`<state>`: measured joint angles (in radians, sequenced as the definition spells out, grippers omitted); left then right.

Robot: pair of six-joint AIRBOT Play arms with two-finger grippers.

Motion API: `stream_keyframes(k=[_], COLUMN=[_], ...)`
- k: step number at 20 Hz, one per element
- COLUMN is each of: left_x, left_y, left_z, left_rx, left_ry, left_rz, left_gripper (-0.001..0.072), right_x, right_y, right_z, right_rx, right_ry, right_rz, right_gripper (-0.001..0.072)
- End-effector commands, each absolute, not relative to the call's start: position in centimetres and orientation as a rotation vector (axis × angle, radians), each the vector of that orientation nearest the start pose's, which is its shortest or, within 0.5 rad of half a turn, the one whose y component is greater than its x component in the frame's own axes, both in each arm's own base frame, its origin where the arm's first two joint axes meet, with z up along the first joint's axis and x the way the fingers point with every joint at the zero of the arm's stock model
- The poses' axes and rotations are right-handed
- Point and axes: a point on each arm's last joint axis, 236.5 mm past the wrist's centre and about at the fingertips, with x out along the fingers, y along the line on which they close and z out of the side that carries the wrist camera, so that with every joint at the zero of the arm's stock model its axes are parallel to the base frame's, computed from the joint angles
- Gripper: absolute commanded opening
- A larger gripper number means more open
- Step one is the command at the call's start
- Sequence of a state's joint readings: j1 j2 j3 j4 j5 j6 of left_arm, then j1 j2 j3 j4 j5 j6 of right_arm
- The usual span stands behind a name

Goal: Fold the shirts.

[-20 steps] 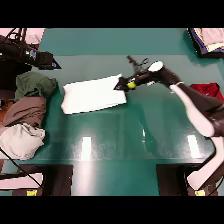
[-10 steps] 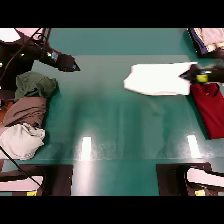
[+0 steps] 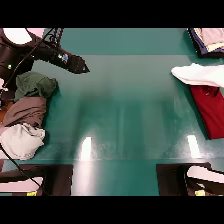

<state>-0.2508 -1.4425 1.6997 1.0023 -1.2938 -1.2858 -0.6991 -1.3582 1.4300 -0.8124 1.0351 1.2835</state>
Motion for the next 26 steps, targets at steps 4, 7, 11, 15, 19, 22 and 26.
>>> stream_keyframes(k=[4,7,11,15,19,22,26], left_x=[41.6,41.6,41.5,41.5,41.3,41.2,41.0], left_y=[-23.5,-23.5,-23.5,-23.5,-23.5,-23.4,-23.4], left_z=[16.6,16.6,16.6,16.5,16.4,16.4,16.3], left_rx=[-0.046,-0.045,-0.044,-0.037,-0.032,-0.017,-0.007], left_ry=[0.957,0.956,0.958,0.956,0.963,0.961,0.967], left_rz=[-0.787,-0.787,-0.787,-0.791,-0.795,-0.805,-0.811], left_gripper=[0.0024,0.0024,0.0023,0.0023,0.0024,0.0024,0.0024], right_x=[45.1,44.3,41.3,37.1,31.9,27.6,22.0], right_y=[-20.3,-19.4,-20.0,-21.8,-22.3,-22.7,-23.3], right_z=[23.2,25.4,25.4,22.6,16.7,13.6,10.7], right_rx=[0.541,0.492,0.442,0.382,0.364,0.339,0.316], right_ry=[0.519,0.520,0.594,0.740,0.919,1.039,1.186], right_rz=[-0.087,-0.067,-0.171,-0.328,-0.453,-0.559,-0.711], right_gripper=[0.0016,0.0016,0.0016,0.0017,0.0019,0.0021,0.0374])
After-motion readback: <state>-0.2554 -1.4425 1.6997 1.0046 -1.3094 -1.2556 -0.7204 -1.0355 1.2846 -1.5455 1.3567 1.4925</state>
